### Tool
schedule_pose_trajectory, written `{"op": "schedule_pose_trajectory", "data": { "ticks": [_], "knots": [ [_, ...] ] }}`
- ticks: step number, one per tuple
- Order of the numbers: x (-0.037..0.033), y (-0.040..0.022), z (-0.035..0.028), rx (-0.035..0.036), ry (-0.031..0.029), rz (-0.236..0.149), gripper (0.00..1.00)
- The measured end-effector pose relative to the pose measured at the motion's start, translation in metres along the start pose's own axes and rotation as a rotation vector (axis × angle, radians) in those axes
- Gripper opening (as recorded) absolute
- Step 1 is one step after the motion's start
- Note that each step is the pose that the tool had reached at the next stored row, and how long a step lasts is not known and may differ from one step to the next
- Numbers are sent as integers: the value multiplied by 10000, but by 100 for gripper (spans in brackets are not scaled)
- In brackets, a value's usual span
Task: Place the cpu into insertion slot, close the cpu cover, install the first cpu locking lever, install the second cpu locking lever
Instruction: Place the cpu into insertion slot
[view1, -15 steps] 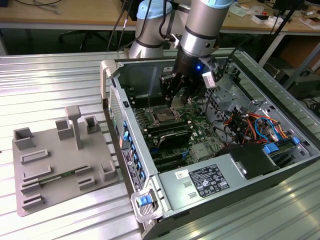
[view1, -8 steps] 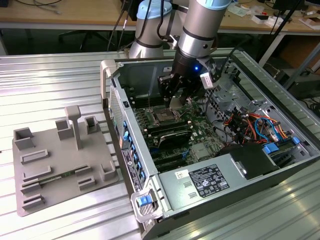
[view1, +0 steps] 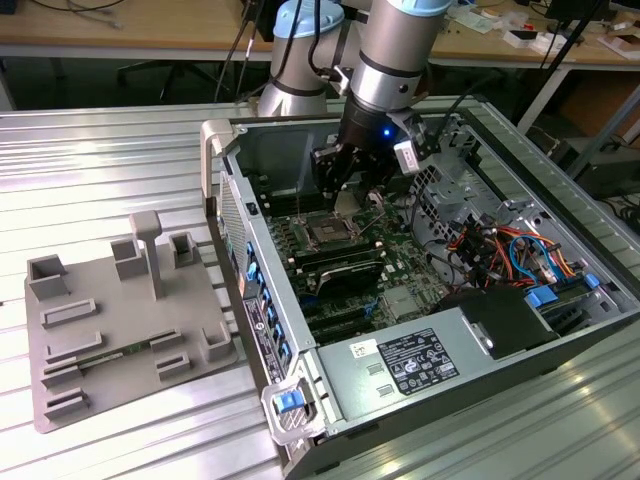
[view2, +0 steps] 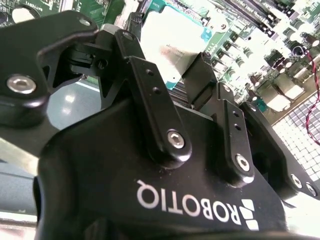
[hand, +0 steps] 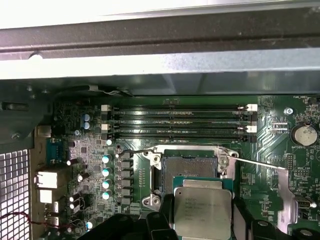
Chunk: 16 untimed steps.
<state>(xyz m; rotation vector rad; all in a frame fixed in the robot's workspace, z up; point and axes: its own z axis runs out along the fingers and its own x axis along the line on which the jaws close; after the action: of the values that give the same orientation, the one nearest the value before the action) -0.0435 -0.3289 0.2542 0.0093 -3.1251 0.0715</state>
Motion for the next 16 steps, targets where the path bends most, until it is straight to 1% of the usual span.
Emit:
{"op": "schedule_pose_trajectory", "data": {
  "ticks": [6, 8, 16],
  "knots": [
    [1, 0, 0, -1, 0, 7, 55],
    [1, 0, 0, 2, 3, 61, 55],
    [1, 0, 1, -2, 23, 481, 55]
  ]
}}
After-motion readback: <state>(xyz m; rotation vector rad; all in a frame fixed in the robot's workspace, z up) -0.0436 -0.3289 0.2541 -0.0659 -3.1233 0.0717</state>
